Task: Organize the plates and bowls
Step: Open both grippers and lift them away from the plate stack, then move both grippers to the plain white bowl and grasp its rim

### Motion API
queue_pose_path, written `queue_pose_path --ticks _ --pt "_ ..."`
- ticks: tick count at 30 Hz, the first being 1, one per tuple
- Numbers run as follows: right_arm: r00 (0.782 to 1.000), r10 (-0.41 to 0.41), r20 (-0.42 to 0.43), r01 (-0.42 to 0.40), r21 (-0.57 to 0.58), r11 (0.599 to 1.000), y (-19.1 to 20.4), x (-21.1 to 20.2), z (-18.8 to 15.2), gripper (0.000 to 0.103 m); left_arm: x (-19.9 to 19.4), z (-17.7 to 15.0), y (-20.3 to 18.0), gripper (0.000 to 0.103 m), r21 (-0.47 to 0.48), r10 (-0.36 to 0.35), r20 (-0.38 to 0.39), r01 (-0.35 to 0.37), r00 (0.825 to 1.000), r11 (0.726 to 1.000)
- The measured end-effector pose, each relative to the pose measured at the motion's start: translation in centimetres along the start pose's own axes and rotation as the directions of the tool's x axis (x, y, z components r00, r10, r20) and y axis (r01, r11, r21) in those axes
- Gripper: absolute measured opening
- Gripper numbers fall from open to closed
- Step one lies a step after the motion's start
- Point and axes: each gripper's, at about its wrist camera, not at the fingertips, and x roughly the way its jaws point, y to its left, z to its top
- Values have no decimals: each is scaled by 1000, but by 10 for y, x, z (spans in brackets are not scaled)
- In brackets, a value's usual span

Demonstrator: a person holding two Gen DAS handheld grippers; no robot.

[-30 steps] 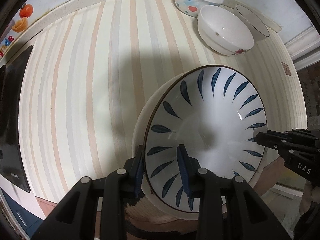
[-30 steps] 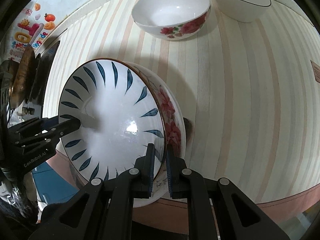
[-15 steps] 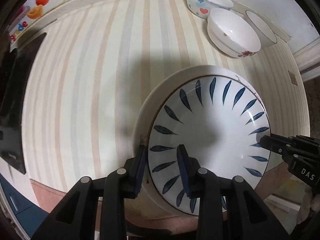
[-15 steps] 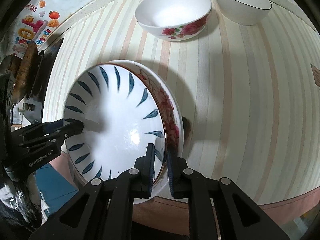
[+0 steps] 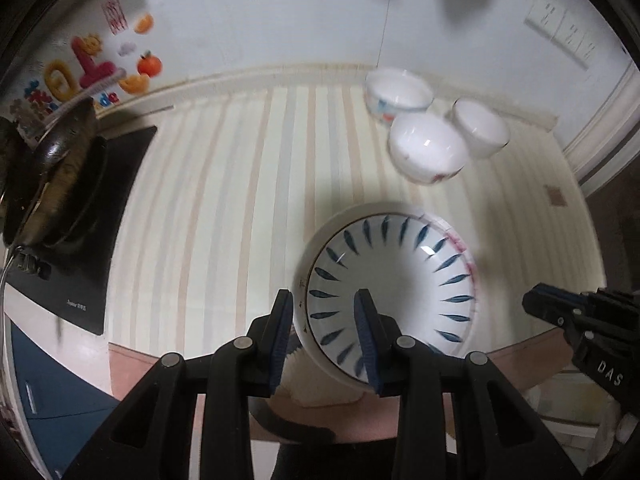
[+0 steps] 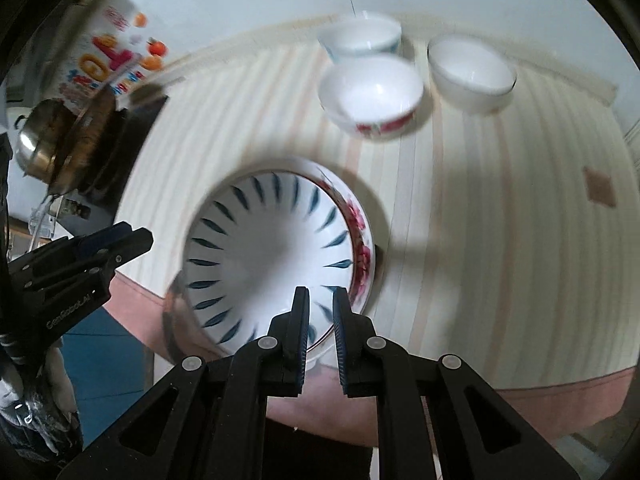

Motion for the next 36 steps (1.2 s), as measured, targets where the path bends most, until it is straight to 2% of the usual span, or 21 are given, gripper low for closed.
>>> queue_pose_path --ticks 6,11,20,26,27,28,29,31,36 --pt "993 -14 113 15 -6 1000 27 -67 -28 15 -55 -12 2 29 -12 -37 60 38 997 999" --pt "990 -23 143 21 20 1000 51 -103 -52 15 -91 -30 6 29 14 -63 86 62 994 998" --pt "979 -65 194 58 41 997 83 -148 -93 15 -120 -61 7 29 65 -126 75 121 989 990" --pt "979 -42 200 25 87 996 82 -155 -107 16 -114 -63 3 31 57 -136 60 132 989 990" --pt "980 -33 196 13 101 995 79 -154 -106 17 -111 -60 2 32 52 -138 54 135 989 989" --pt "981 -23 193 1 114 993 74 -153 -104 24 -107 -56 -1 32 48 -137 54 134 989 990" --pt "981 -17 193 -8 125 992 69 -151 -100 32 -101 -49 -4 32 48 -123 57 121 991 992" --pt "981 -12 195 -17 143 990 58 -146 -89 39 -87 -34 -8 32 44 -119 55 116 991 992" --pt "985 -4 175 -26 168 985 17 -114 -38 44 -33 18 -18 33 -5 -127 4 127 992 992"
